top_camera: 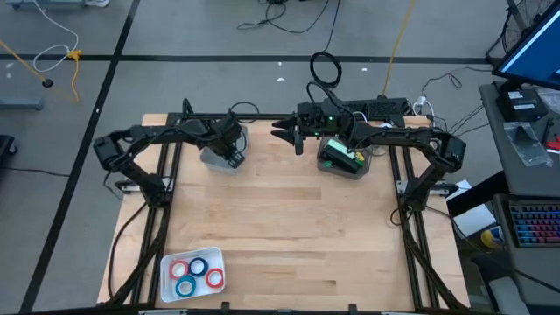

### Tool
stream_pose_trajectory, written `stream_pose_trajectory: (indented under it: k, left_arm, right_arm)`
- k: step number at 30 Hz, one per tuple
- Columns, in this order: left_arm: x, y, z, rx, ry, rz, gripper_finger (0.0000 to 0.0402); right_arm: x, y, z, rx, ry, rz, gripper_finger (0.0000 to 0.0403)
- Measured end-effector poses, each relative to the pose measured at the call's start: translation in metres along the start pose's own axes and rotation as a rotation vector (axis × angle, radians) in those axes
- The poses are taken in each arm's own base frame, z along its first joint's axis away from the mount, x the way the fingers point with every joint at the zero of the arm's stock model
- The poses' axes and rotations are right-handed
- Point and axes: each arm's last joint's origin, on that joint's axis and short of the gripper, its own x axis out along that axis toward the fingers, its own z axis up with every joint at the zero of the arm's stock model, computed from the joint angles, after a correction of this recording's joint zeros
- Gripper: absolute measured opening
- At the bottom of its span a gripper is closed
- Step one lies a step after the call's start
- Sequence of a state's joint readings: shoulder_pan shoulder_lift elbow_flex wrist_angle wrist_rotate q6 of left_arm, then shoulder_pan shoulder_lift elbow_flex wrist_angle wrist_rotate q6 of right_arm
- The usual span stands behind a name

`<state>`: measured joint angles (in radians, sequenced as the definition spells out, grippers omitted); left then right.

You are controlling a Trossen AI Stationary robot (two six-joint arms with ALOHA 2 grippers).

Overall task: Pick and place Stapler, Stapler remover, tape
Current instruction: Put the violet staple remover into the gray bin, then return to Home Position

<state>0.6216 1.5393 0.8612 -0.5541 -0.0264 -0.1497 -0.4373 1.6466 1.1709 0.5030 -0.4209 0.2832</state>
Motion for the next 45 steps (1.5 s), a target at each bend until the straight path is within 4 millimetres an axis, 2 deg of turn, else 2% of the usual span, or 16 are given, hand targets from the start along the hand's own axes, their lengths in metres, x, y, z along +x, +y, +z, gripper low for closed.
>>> stream_pose_trajectory:
  k: [12, 23, 27, 33, 39, 45]
  left_arm:
    - [0.0, 0.001, 0.001, 0.014, -0.008, 0.0, 0.0068]
    - [-0.004, 0.001, 0.007, 0.035, -0.046, -0.005, 0.0077]
    - [-0.027, 0.001, 0.022, 0.05, -0.107, -0.011, 0.0078]
    - [-0.084, -0.003, 0.031, 0.094, -0.231, -0.024, 0.0078]
    - [-0.124, -0.009, 0.013, 0.128, -0.313, -0.052, 0.0079]
    - [-0.153, -0.017, -0.012, 0.153, -0.328, -0.092, 0.0079]
  right_arm:
    - [0.0, 0.0, 0.0, 0.004, 0.0, 0.0, 0.0153]
    - [0.0, 0.0, 0.0, 0.004, 0.0, 0.0, 0.0155]
    - [0.0, 0.0, -0.002, 0.012, 0.016, -0.004, 0.0156]
    - [-0.006, -0.009, -0.007, 0.087, 0.098, -0.054, 0.0157]
    - [-0.007, -0.011, -0.009, 0.075, 0.126, -0.059, 0.0157]
    - [-0.014, 0.003, -0.003, -0.004, 0.164, -0.047, 0.0157]
